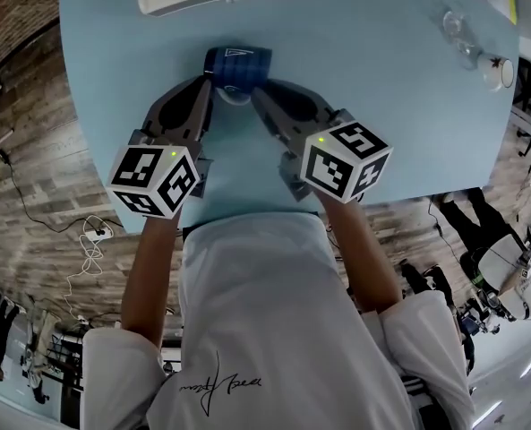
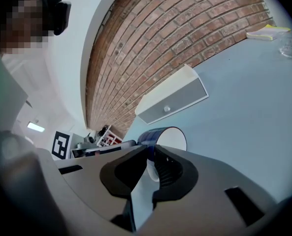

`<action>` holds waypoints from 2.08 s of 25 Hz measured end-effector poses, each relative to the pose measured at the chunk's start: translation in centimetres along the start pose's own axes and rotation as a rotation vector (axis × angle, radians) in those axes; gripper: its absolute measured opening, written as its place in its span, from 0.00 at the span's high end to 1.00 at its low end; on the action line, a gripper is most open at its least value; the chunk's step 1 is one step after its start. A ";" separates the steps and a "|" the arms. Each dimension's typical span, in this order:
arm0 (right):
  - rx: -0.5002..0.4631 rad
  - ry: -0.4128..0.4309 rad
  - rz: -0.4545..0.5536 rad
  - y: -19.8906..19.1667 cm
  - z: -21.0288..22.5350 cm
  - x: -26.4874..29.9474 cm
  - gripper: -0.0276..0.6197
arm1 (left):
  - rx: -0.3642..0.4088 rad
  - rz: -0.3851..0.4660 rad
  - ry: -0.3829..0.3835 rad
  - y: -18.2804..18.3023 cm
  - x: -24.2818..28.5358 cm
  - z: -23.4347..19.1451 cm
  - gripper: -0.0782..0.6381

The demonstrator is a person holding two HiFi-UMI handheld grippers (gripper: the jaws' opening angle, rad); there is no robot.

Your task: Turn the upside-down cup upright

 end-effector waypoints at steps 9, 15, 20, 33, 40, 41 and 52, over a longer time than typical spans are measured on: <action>0.032 0.033 0.003 0.4 0.4 -0.1 0.92 | -0.007 -0.014 0.001 0.2 0.8 -0.1 0.88; 0.039 0.053 -0.010 0.3 0.1 -0.1 0.92 | -0.002 -0.017 0.003 0.4 0.9 -0.3 0.88; 0.034 0.069 -0.044 0.0 -0.1 -0.5 0.92 | 0.004 -0.024 0.004 0.2 0.8 0.0 0.88; 0.027 0.033 -0.073 -1.2 -0.1 -1.8 0.92 | 0.009 -0.048 -0.039 -1.3 0.5 1.8 0.88; 0.033 -0.006 -0.080 -2.1 0.1 -2.7 0.92 | -0.022 -0.045 -0.052 -1.9 0.1 2.0 0.88; 0.029 -0.008 -0.083 -2.3 0.1 -2.7 0.92 | -0.020 -0.045 -0.051 -1.9 0.0 1.9 0.88; 0.015 -0.048 -0.127 -3.1 0.4 -4.3 0.92 | -0.003 -0.068 -0.083 -2.3 0.3 3.0 0.88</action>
Point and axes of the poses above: the fingertips, and each gripper's own axes: x forward along the fingers, z to its right, y out of its top, the point moved 2 cm from there along -x, backward along the fingers, and after that the axes turned 12 degrees about x, right-handed, at the moved point
